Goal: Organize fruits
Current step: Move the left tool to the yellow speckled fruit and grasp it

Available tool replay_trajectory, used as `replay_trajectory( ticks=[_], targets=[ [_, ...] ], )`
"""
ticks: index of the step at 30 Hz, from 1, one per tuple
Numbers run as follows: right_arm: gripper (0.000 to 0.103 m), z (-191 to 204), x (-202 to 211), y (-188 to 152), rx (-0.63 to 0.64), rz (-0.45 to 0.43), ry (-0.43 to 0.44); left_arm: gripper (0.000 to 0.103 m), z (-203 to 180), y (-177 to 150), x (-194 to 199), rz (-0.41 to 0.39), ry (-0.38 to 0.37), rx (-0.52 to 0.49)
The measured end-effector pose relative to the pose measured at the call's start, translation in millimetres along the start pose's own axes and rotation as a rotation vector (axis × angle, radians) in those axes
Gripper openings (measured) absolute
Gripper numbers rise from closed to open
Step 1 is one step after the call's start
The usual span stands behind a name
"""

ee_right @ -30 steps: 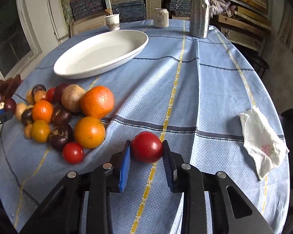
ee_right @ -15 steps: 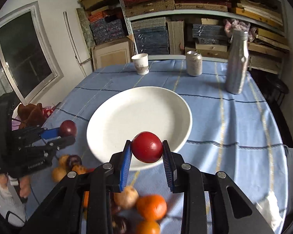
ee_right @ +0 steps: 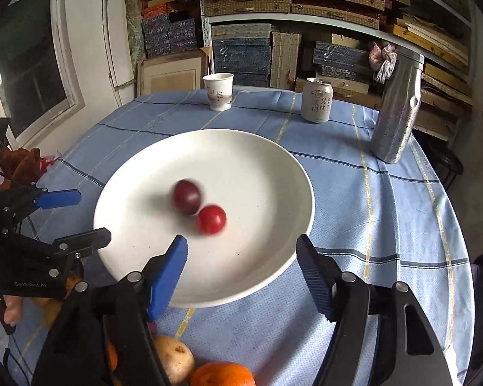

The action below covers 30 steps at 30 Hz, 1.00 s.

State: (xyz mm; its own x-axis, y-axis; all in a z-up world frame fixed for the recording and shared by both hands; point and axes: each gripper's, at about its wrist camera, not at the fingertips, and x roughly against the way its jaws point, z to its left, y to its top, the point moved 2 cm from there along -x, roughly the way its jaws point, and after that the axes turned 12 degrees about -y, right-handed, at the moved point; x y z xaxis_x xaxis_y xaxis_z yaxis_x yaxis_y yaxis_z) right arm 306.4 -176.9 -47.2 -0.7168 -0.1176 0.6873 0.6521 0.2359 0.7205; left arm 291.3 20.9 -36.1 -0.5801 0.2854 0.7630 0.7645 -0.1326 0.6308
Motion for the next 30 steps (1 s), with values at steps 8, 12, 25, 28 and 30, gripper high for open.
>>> replay_trajectory(
  ticks=[8, 12, 25, 28, 30],
  targets=[
    [0.080, -20, 12, -7, -0.070, -0.032, -0.014, 0.093, 18, -4, 26, -0.062, 0.032, 0.047],
    [0.089, -25, 29, -14, -0.085, -0.074, -0.036, 0.094, 30, -13, 40, -0.082, 0.074, 0.073],
    [0.100, -51, 72, -81, -0.212, -0.130, -0.115, 0.094, 72, -104, 77, -0.081, 0.138, 0.212],
    [0.100, -53, 73, -82, -0.223, -0.132, -0.112, 0.094, 75, -113, 78, -0.071, 0.111, 0.233],
    [0.100, -52, 70, -82, -0.224, -0.123, -0.115, 0.094, 72, -112, 78, -0.076, 0.093, 0.222]
  ],
)
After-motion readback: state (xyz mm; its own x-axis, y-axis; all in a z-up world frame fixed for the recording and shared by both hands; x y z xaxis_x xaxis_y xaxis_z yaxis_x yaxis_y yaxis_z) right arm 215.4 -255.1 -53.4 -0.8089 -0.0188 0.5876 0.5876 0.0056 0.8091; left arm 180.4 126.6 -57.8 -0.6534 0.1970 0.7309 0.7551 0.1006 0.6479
